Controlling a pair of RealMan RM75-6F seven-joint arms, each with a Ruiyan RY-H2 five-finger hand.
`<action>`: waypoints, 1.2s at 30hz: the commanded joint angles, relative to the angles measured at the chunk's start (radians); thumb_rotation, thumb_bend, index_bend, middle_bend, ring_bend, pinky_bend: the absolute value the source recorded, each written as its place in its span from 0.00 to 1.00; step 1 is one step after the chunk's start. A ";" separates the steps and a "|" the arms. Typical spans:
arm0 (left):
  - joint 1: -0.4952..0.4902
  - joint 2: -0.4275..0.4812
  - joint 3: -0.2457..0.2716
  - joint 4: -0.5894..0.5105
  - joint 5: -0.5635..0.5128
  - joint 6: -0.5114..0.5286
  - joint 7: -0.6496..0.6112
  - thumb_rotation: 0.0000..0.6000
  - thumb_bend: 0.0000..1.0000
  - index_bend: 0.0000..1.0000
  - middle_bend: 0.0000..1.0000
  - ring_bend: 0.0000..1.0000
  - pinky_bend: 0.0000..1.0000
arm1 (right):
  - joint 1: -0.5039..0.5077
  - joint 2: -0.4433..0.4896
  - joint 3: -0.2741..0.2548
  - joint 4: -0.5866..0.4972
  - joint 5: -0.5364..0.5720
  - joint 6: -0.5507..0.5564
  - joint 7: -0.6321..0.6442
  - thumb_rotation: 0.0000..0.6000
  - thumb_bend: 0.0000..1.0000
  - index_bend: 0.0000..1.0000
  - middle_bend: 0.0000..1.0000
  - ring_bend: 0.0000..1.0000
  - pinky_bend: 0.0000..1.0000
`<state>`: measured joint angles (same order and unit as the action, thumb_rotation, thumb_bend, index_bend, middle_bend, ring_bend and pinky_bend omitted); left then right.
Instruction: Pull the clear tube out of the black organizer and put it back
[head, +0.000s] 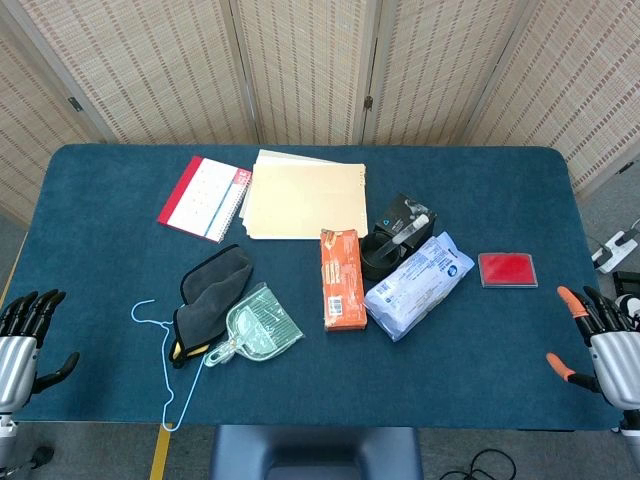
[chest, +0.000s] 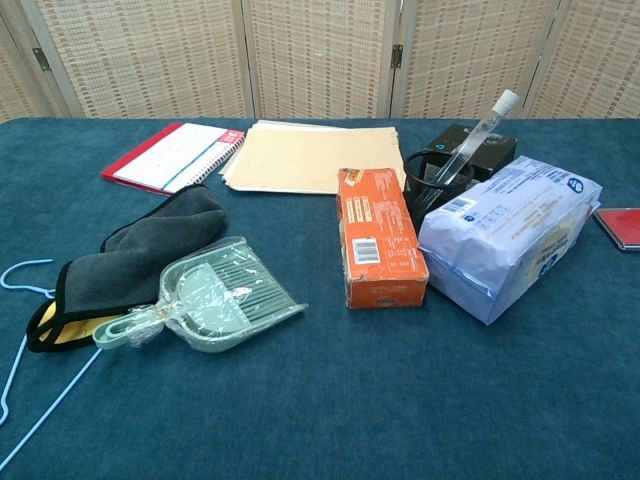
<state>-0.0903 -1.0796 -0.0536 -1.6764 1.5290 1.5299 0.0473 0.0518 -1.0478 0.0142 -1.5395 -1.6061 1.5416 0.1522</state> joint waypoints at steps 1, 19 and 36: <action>-0.004 -0.003 -0.001 0.003 -0.005 -0.008 0.002 1.00 0.30 0.13 0.13 0.07 0.11 | 0.002 -0.002 0.003 -0.005 0.002 -0.002 -0.004 1.00 0.18 0.00 0.12 0.00 0.10; 0.000 -0.017 0.006 0.020 -0.003 -0.007 -0.016 1.00 0.31 0.13 0.13 0.07 0.11 | 0.067 -0.053 0.067 -0.006 0.095 -0.101 0.048 1.00 0.26 0.11 0.20 0.00 0.11; 0.015 -0.011 0.014 0.025 -0.002 0.004 -0.028 1.00 0.31 0.13 0.13 0.07 0.11 | 0.384 -0.049 0.251 -0.074 0.450 -0.634 0.160 1.00 0.11 0.30 0.21 0.00 0.12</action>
<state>-0.0752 -1.0909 -0.0398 -1.6513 1.5267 1.5340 0.0196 0.3838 -1.0926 0.2276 -1.6164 -1.2117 0.9668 0.2925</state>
